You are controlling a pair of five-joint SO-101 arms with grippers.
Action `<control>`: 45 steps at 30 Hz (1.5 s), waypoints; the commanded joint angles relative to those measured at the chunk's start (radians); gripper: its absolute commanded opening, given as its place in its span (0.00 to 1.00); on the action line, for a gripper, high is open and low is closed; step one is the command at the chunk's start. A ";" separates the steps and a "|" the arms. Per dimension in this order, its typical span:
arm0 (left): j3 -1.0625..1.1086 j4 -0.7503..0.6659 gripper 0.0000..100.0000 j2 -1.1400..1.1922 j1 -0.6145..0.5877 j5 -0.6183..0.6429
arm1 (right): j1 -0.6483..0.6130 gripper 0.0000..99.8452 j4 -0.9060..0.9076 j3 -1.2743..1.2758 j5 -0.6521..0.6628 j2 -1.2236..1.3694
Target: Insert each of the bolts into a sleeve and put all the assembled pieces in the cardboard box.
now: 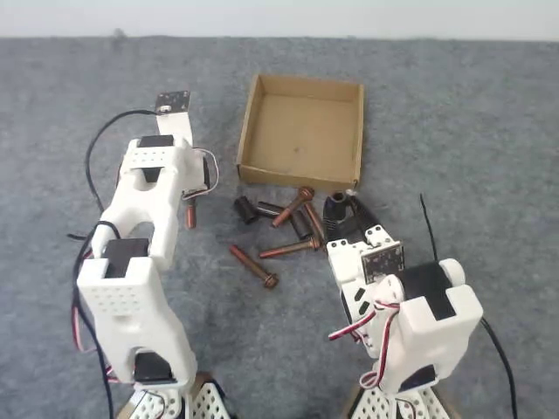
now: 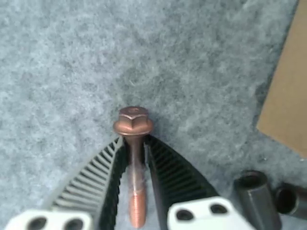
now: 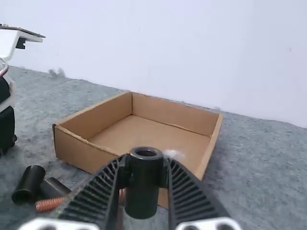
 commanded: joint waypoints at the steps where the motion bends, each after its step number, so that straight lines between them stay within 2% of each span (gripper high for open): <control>1: -0.013 -0.026 0.01 -0.109 0.008 -0.002 | -0.030 0.01 0.024 0.023 -0.006 -0.048; 7: 0.045 -0.048 0.01 -0.249 0.037 0.000 | -0.056 0.01 0.064 0.020 -0.006 -0.048; 17: 0.286 -0.196 0.01 -0.574 0.152 0.000 | -0.053 0.01 0.088 0.006 -0.005 -0.048; 31: 0.713 -0.605 0.01 -0.990 0.362 0.000 | -0.051 0.01 0.088 0.009 -0.003 -0.048; 40: 1.004 -0.982 0.02 -1.194 0.422 0.000 | -0.056 0.01 0.084 0.011 -0.002 -0.048; 45: 1.171 -1.120 0.02 -1.312 0.511 0.000 | -0.056 0.01 0.082 0.011 -0.002 -0.048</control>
